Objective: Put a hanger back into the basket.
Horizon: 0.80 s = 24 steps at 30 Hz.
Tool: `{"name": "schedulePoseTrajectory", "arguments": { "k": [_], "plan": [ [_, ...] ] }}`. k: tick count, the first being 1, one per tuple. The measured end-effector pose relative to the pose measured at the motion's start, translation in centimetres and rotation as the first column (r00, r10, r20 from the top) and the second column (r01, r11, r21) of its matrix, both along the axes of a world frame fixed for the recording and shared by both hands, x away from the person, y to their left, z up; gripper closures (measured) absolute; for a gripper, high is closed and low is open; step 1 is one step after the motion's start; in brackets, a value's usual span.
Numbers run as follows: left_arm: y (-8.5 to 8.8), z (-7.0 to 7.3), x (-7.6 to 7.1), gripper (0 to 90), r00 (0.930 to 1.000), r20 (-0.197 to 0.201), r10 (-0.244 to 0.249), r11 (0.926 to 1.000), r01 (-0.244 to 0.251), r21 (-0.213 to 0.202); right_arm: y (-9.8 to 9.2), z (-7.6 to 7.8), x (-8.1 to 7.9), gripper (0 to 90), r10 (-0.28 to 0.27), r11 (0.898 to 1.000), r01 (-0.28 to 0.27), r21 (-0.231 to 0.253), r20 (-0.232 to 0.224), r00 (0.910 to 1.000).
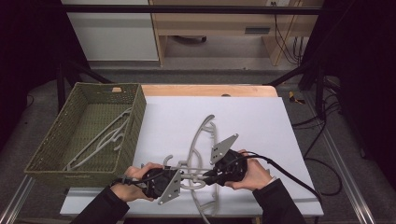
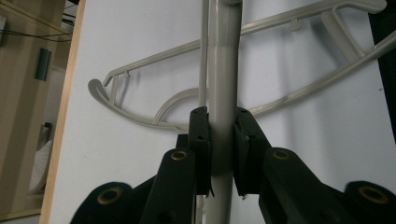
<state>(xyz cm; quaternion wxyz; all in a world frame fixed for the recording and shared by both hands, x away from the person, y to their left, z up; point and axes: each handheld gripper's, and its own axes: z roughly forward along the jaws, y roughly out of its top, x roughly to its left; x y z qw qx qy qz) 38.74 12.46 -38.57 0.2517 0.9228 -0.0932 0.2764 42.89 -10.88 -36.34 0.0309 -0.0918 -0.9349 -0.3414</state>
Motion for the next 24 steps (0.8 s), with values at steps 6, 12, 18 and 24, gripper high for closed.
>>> {"name": "schedulePoseTrajectory", "arguments": {
  "k": [6, 12, 18, 24],
  "plan": [
    [0.1, 0.6, 0.2, 79.7, 0.9969, -0.053, 0.058, 0.9977, -0.059, -0.032, -0.4, 0.4, -0.1, 70.1, -0.045, 0.999, 0.043, 0.034, 0.070, 0.9965],
    [0.2, 0.7, 0.6, 79.7, 0.9847, -0.093, 0.147, 0.9864, -0.153, -0.060, -2.2, 1.9, -0.4, 60.8, -0.148, 0.982, 0.127, 0.138, 0.149, 0.9777],
    [0.3, 1.2, 1.0, 79.7, 0.9619, -0.143, 0.233, 0.9617, -0.250, -0.113, -4.9, 2.4, -0.3, 50.0, -0.300, 0.935, 0.256, 0.246, 0.161, 0.9403],
    [0.5, 1.9, 1.6, 79.7, 0.9375, -0.205, 0.281, 0.9347, -0.316, -0.163, -7.9, 1.8, -0.4, 34.5, -0.455, 0.853, 0.377, 0.361, 0.159, 0.8761]
  ]
}}
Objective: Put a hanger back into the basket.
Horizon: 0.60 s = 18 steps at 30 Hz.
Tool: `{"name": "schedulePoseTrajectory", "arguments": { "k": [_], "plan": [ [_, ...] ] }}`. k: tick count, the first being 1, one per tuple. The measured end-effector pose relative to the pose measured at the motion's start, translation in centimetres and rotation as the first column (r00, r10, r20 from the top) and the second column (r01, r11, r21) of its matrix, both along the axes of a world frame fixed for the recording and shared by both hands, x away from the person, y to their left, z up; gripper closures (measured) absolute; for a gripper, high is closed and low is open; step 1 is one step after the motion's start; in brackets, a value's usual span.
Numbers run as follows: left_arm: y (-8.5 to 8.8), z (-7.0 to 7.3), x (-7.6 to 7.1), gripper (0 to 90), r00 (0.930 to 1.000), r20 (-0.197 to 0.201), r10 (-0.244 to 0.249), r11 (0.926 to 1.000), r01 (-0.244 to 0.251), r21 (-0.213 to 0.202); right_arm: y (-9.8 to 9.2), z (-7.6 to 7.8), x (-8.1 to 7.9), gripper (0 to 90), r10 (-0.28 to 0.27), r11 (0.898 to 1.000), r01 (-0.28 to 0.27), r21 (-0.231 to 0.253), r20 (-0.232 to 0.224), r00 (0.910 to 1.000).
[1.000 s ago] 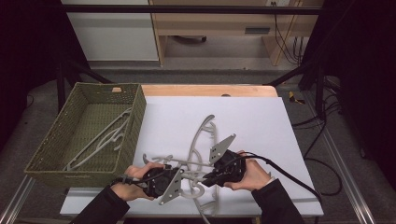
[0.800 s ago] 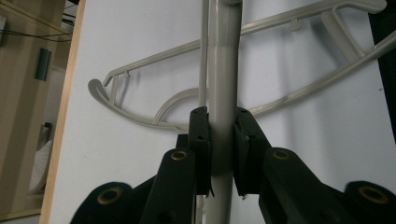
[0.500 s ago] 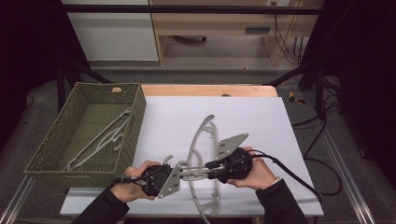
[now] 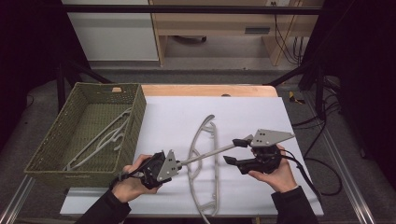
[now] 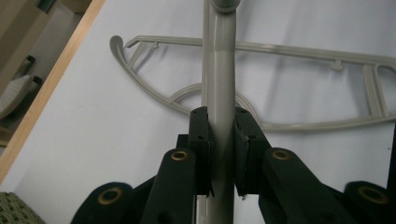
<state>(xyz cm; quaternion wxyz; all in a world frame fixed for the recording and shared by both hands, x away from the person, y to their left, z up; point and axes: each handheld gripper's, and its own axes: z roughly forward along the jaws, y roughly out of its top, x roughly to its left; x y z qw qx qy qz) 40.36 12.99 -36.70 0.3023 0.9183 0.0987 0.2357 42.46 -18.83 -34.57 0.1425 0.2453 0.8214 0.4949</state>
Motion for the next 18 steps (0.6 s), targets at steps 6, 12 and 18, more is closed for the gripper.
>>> {"name": "schedulePoseTrajectory", "arguments": {
  "k": [6, 12, 18],
  "plan": [
    [0.0, 1.2, 0.3, 79.7, 0.9984, -0.021, 0.052, 0.9973, -0.053, -0.051, -2.1, -1.3, -0.6, 21.6, -0.111, 0.993, 0.110, 0.050, 0.019, 0.9937],
    [0.1, 3.5, 0.3, 79.7, 0.9967, 0.002, 0.081, 0.9936, -0.080, -0.080, -3.9, -2.6, -0.9, 12.2, -0.210, 0.975, 0.209, 0.071, 0.001, 0.9778],
    [0.9, 5.8, 0.4, 79.7, 0.9955, 0.003, 0.094, 0.9878, -0.093, -0.125, -5.2, -3.8, -0.9, 4.3, -0.310, 0.948, 0.309, 0.077, -0.006, 0.9508]
  ]
}}
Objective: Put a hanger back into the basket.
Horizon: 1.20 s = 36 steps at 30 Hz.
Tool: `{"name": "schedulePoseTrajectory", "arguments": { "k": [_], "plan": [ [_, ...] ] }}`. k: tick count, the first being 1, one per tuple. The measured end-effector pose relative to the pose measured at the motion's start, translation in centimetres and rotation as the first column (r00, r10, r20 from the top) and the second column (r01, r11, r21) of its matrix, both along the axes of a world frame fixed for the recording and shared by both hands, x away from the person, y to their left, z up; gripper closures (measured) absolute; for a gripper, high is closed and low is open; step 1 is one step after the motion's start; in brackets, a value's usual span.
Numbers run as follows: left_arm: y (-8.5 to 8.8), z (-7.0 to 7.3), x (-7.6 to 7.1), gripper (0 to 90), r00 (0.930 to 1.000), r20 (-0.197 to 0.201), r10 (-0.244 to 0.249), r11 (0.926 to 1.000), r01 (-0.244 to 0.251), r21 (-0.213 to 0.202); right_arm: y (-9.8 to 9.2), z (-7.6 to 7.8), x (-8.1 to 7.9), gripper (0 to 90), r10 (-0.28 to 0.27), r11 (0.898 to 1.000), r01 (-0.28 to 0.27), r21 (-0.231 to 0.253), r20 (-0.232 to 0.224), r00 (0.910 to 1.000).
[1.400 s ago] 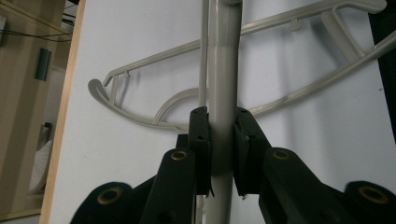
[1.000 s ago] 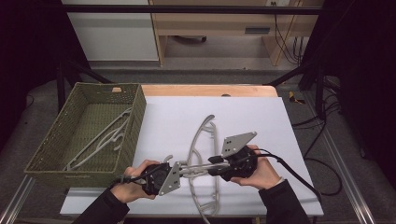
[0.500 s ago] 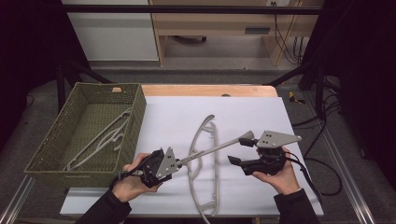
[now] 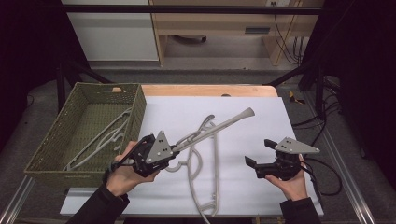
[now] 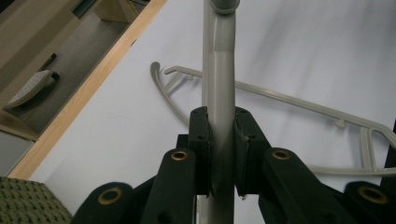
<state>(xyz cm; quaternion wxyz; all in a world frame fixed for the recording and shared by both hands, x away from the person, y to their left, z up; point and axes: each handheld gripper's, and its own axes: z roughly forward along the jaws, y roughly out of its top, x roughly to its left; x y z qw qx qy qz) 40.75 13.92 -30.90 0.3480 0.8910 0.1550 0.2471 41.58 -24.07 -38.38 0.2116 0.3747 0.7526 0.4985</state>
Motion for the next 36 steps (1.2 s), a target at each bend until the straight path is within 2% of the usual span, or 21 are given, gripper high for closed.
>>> {"name": "schedulePoseTrajectory", "arguments": {
  "k": [1, 7, 12, 17, 19, 20, 23, 26, 36],
  "plan": [
    [0.1, 0.2, 0.0, 79.7, 1.0000, 0.001, 0.004, 0.9999, -0.004, -0.010, -0.2, -0.2, 0.1, 3.7, -0.023, 1.000, 0.023, -0.002, 0.000, 0.9997],
    [1.6, 1.9, 0.1, 79.7, 0.9993, 0.007, 0.036, 0.9991, -0.035, -0.022, -0.7, -1.0, 0.2, 3.4, -0.068, 0.998, 0.068, -0.003, -0.017, 0.9975],
    [3.3, 4.1, 0.4, 79.7, 0.9976, 0.021, 0.066, 0.9971, -0.065, -0.038, -0.7, -1.1, 0.1, 3.3, -0.071, 0.997, 0.071, -0.003, -0.016, 0.9973],
    [5.4, 6.3, 0.8, 79.7, 0.9922, 0.045, 0.116, 0.9921, -0.114, -0.053, -0.6, -1.3, 0.2, 3.0, -0.068, 0.998, 0.067, -0.012, -0.019, 0.9975],
    [6.3, 6.9, 1.0, 79.7, 0.9897, 0.054, 0.133, 0.9906, -0.131, -0.042, -0.5, -1.3, 0.2, 3.0, -0.067, 0.998, 0.067, -0.009, -0.022, 0.9975],
    [6.8, 7.1, 1.1, 79.7, 0.9867, 0.059, 0.152, 0.9873, -0.148, -0.056, -0.5, -1.3, 0.2, 3.0, -0.067, 0.998, 0.067, -0.008, -0.022, 0.9975],
    [8.2, 7.6, 1.4, 79.7, 0.9810, 0.069, 0.181, 0.9825, -0.178, -0.057, -0.5, -1.3, 0.2, 2.9, -0.065, 0.998, 0.065, -0.007, -0.022, 0.9976],
    [9.8, 7.7, 1.8, 79.7, 0.9720, 0.080, 0.221, 0.9748, -0.217, -0.050, -0.4, -1.3, 0.2, 2.9, -0.061, 0.998, 0.061, -0.009, -0.024, 0.9979],
    [14.4, 6.4, 3.2, 79.7, 0.9419, 0.077, 0.327, 0.9450, -0.326, -0.031, -0.3, -1.3, 0.3, 2.9, -0.062, 0.998, 0.062, 0.008, -0.034, 0.9975]
  ]
}}
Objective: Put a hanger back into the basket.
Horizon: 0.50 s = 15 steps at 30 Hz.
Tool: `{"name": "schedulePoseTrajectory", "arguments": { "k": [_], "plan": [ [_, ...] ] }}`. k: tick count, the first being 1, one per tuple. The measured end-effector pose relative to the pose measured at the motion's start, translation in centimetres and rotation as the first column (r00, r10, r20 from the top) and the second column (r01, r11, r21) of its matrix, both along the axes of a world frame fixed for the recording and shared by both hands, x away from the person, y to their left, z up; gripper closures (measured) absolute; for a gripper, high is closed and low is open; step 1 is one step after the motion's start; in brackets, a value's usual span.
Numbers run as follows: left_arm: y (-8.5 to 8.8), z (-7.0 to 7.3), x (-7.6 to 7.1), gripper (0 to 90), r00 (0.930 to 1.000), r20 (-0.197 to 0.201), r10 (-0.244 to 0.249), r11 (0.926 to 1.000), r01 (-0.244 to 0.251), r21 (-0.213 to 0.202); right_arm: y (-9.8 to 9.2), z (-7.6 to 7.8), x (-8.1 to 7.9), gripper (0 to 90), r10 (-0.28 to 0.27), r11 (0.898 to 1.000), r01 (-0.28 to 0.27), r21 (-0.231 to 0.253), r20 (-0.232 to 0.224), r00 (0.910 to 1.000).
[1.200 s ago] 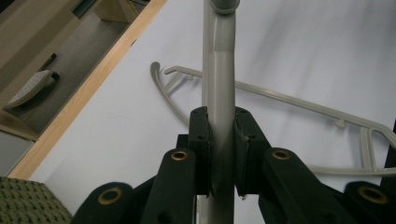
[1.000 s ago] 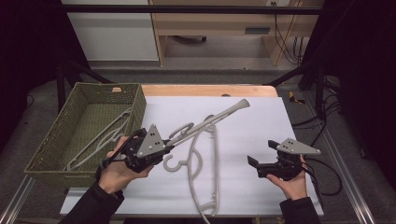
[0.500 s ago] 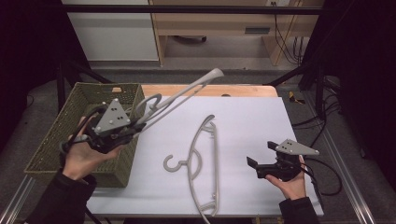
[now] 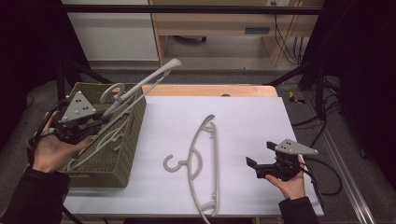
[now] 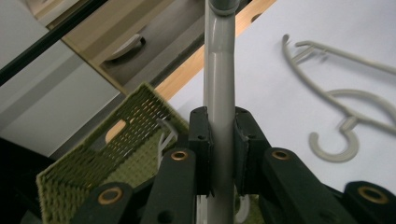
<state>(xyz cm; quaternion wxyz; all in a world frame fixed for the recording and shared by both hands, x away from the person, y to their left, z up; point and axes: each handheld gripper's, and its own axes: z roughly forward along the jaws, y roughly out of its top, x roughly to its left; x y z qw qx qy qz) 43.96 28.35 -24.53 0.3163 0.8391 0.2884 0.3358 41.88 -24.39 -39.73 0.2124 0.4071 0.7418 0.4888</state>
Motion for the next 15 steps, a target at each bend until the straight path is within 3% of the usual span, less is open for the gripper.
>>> {"name": "schedulePoseTrajectory", "arguments": {
  "k": [10, 15],
  "plan": [
    [2.9, -1.4, 1.4, 79.7, 0.9975, -0.040, 0.058, 0.9982, -0.059, -0.013, -0.1, 0.0, 0.0, 2.9, -0.003, 1.000, 0.003, -0.008, 0.003, 1.0000],
    [4.2, -2.1, 1.9, 79.7, 0.9952, -0.055, 0.081, 0.9967, -0.081, 0.000, -0.1, 0.0, 0.0, 2.8, -0.002, 1.000, 0.002, -0.009, 0.001, 1.0000]
  ]
}}
